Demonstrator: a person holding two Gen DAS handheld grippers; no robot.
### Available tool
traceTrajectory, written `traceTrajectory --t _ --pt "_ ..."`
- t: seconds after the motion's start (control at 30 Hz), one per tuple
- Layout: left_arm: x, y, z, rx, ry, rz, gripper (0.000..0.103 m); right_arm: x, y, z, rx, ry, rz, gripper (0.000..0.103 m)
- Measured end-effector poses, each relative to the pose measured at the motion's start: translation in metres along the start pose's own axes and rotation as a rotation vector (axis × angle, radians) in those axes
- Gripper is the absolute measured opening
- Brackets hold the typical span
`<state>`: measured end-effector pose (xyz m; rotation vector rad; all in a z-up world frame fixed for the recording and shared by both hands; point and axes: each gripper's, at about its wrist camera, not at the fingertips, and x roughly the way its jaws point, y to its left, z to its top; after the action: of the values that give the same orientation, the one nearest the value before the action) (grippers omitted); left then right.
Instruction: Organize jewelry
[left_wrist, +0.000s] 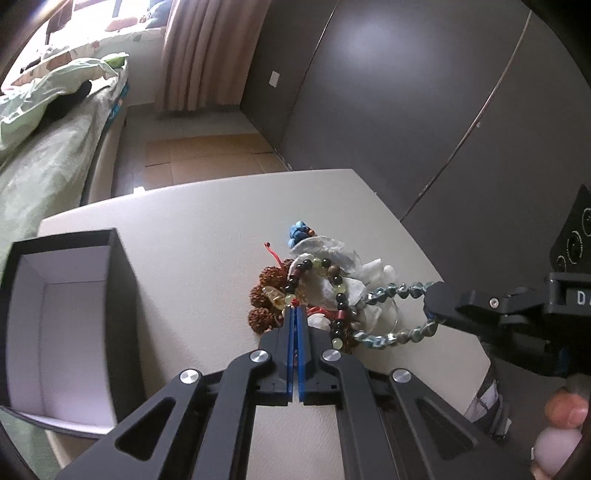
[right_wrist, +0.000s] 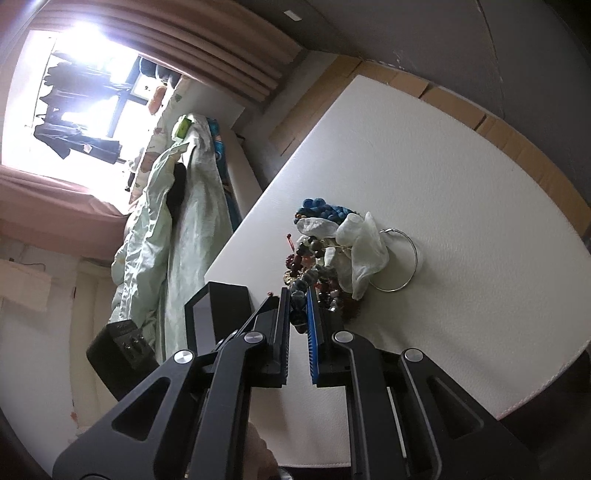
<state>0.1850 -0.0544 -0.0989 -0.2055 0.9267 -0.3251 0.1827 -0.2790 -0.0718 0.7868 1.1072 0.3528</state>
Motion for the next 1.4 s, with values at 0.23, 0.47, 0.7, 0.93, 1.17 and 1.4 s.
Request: traceTrajectory --t 0.23,0.47,0.7,0.93,1.17,1.4 --pt "-0.021 0.010 -0.002 -0.026 -0.016 0.048 0.013 -0.012 0.001 -0.003 -0.012 -0.018 0.011 0.009" --pt "-0.030 -0.007 -0.004 -0.007 -0.065 -0.026 0.039 -0.027 0.007 -0.003 -0.039 -0.066 0.031 0.009" --pt "-0.005 -0.036 -0.010 0.052 -0.011 -0.090 0.029 -0.043 0.003 0.006 -0.041 -0.127 0.027 0.009" --pt "0.020 -0.046 -0.007 0.112 0.008 -0.056 0.025 -0.040 -0.002 0.017 -0.017 -0.123 0.030 0.009" --pt "0.050 -0.053 -0.003 0.184 0.065 0.001 0.018 -0.037 -0.003 0.021 -0.011 -0.113 0.038 0.009" --pt "0.052 -0.050 0.003 0.167 0.068 -0.010 0.006 -0.038 -0.004 0.020 -0.015 -0.109 0.039 0.009"
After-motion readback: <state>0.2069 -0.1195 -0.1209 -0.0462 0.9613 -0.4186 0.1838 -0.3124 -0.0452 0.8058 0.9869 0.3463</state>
